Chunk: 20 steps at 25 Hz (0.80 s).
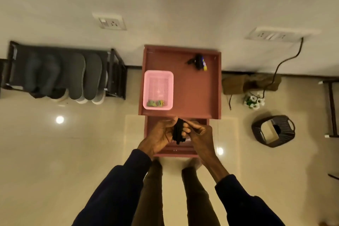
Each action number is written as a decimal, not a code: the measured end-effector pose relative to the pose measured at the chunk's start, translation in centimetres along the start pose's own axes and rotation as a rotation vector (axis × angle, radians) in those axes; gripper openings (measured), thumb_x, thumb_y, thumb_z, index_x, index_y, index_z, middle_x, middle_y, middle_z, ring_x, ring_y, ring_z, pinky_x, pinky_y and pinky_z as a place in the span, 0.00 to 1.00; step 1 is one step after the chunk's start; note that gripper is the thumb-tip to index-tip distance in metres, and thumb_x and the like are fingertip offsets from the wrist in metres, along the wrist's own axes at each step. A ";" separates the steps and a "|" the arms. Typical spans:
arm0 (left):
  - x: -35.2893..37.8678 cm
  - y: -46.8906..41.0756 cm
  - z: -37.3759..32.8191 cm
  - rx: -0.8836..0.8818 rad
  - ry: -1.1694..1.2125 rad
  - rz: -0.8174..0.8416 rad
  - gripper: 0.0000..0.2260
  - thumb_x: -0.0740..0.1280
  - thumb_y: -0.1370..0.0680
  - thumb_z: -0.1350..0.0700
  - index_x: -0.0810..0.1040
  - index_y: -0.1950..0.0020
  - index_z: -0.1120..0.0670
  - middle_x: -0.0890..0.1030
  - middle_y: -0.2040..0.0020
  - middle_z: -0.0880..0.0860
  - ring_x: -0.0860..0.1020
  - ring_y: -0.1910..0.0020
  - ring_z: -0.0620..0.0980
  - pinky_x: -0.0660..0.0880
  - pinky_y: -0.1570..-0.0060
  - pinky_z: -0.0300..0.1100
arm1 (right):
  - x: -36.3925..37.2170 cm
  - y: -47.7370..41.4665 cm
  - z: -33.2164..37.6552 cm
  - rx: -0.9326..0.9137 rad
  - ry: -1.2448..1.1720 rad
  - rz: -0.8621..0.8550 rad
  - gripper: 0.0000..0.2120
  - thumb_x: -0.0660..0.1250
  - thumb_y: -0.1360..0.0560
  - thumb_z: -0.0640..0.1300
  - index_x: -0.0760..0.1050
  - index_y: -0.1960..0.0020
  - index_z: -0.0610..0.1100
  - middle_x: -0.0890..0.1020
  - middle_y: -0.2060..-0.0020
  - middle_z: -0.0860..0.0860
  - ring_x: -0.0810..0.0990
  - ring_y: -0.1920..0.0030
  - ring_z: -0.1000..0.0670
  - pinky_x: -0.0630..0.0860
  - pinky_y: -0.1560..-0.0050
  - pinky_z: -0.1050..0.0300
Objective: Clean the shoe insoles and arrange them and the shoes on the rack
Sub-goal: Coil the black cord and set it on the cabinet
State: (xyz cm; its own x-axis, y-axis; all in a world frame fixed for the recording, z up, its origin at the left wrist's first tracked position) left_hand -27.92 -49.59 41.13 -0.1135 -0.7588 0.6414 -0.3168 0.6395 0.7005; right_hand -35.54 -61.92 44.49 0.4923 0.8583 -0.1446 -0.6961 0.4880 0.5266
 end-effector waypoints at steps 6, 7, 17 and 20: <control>-8.2 -11.3 11.2 0.015 -0.184 -0.542 0.17 0.65 0.19 0.55 0.82 0.67 0.54 0.79 0.70 0.53 0.75 0.73 0.49 0.74 0.73 0.38 | 1.0 -5.9 -14.2 0.049 0.064 -0.058 0.14 0.69 0.24 0.32 0.82 0.49 0.50 0.84 0.59 0.65 0.84 0.53 0.63 0.78 0.51 0.68; -9.2 -13.0 13.0 -0.001 -0.181 -0.551 0.17 0.65 0.19 0.55 0.83 0.66 0.55 0.79 0.70 0.54 0.75 0.75 0.49 0.74 0.73 0.38 | 0.7 -6.7 -16.7 0.043 0.064 -0.076 0.14 0.69 0.24 0.32 0.82 0.48 0.50 0.84 0.58 0.65 0.84 0.53 0.62 0.78 0.51 0.68; -17.1 -21.9 21.1 -0.241 0.068 -0.117 0.16 0.60 0.15 0.59 0.85 0.47 0.67 0.85 0.50 0.63 0.84 0.54 0.56 0.81 0.41 0.52 | -3.9 -12.1 -35.0 0.247 -0.185 -0.113 0.12 0.70 0.25 0.32 0.84 0.44 0.41 0.86 0.55 0.48 0.83 0.52 0.49 0.77 0.40 0.41; -17.0 -22.7 22.5 -0.169 0.118 -0.183 0.14 0.63 0.17 0.59 0.86 0.51 0.65 0.84 0.56 0.61 0.83 0.61 0.52 0.83 0.49 0.49 | -3.9 -12.2 -35.9 0.213 -0.226 -0.122 0.11 0.70 0.24 0.34 0.84 0.44 0.41 0.86 0.51 0.43 0.84 0.48 0.44 0.77 0.38 0.40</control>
State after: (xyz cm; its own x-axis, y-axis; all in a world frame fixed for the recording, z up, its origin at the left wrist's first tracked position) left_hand -40.02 -53.99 7.30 0.0453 -0.8502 0.5245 -0.1595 0.5121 0.8440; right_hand -47.68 -65.56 8.58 0.6858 0.7267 -0.0403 -0.5114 0.5206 0.6838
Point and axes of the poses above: each hand's wrist, its own y-axis away from the middle knuckle, its own x-axis out of the palm, z = x × y, the point moved 3 cm from there along -y, towards the middle knuckle
